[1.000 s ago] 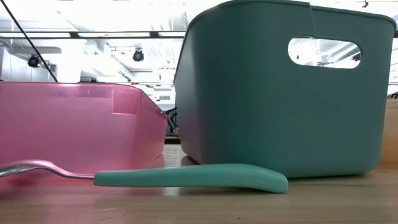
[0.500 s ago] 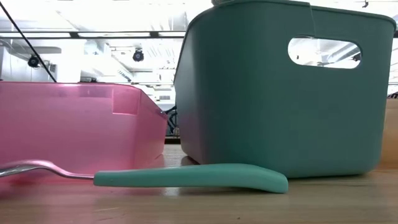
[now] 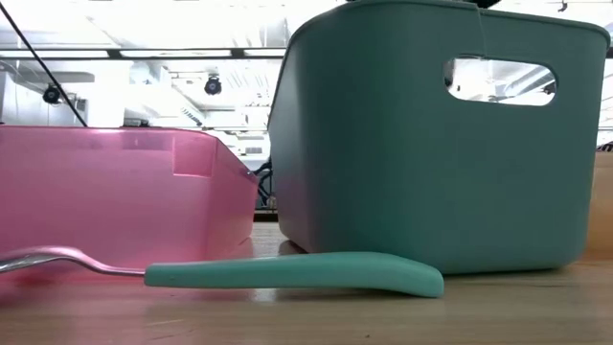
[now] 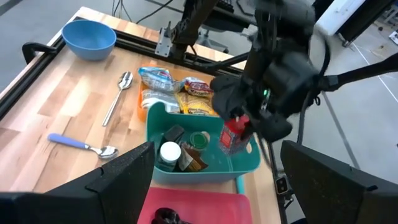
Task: Pick & Place Food Item
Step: Put the red seasoning can into the green bin
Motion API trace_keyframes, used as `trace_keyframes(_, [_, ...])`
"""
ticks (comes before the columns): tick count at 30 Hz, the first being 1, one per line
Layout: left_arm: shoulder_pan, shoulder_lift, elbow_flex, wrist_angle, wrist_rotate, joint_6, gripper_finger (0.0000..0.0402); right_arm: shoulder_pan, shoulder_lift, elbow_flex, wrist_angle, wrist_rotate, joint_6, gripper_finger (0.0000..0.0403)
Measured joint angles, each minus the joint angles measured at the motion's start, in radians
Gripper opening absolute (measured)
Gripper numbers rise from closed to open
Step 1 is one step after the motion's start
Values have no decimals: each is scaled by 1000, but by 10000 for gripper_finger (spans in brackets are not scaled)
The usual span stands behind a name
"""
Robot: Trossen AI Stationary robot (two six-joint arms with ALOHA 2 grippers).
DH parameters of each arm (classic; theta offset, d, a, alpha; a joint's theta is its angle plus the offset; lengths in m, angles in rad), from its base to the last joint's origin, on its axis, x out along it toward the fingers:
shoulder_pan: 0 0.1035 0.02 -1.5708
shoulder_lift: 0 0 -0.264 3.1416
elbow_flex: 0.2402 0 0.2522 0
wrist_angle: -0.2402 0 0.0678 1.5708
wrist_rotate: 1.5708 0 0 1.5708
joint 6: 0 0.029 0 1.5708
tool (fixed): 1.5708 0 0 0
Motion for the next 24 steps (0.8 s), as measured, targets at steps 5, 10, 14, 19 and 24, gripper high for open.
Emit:
trace_keyframes(5, [0, 0, 0, -11, 0, 3, 347, 0, 103, 47, -89, 4, -62, 208])
trace_keyframes(10, [0, 0, 0, -30, 0, 6, 347, 1, 183, 96, -144, 13, -139, 208])
trace_keyframes(14, [0, 0, 0, -42, 0, 6, 347, 2, 222, 121, -145, 13, -220, 208])
trace_keyframes(19, [0, 0, 0, -45, 0, 6, 347, 4, 250, 130, -145, 15, -326, 208])
trace_keyframes(24, [0, 0, 0, -48, 0, 7, 347, 5, 251, 123, -145, 61, -450, 208])
